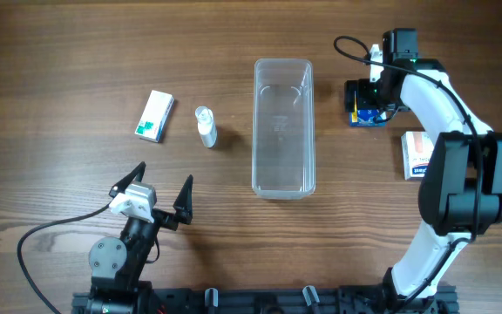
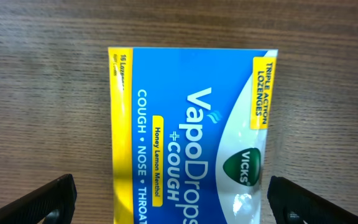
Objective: Pack container
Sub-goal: 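Move right gripper to the blue VapoDrops pack and grasp it, then lift the VapoDrops pack and carry it over the clear container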
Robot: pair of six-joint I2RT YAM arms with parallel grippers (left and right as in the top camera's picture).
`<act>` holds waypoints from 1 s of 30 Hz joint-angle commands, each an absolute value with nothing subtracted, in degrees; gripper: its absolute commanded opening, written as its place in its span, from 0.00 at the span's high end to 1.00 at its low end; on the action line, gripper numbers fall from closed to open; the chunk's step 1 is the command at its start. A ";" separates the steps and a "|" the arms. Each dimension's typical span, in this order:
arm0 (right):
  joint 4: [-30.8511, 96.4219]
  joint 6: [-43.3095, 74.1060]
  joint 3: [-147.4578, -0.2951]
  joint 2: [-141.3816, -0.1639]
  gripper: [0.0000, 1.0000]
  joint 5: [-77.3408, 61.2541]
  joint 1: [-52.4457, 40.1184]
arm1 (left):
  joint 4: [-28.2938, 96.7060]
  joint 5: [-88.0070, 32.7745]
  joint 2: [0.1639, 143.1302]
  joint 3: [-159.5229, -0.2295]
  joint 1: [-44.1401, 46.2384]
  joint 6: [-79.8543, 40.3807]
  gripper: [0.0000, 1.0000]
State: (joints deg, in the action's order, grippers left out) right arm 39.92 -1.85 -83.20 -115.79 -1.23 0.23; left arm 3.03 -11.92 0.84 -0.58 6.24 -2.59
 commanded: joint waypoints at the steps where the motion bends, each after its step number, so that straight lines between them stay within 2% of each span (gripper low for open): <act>1: 39.13 -3.09 -84.03 -117.45 0.00 -1.13 -0.03 | 3.25 -12.62 0.49 -0.32 5.87 -1.74 0.00; 11: 37.98 -3.05 -83.99 -120.99 0.00 0.40 -0.03 | 3.25 -12.60 0.49 -0.32 5.87 -1.74 0.00; 18: 37.69 -2.96 -83.99 -120.99 0.23 0.36 -0.03 | 3.25 -12.60 0.49 -0.32 5.87 -1.74 0.00; 23: 37.95 -2.79 -84.01 -120.97 0.27 0.36 -0.03 | 3.25 -12.60 0.49 -0.32 5.87 -1.74 0.00; 30: 42.06 2.17 -86.94 -116.38 0.27 -0.58 -0.05 | 3.25 -12.62 0.49 -0.32 5.87 -1.74 0.00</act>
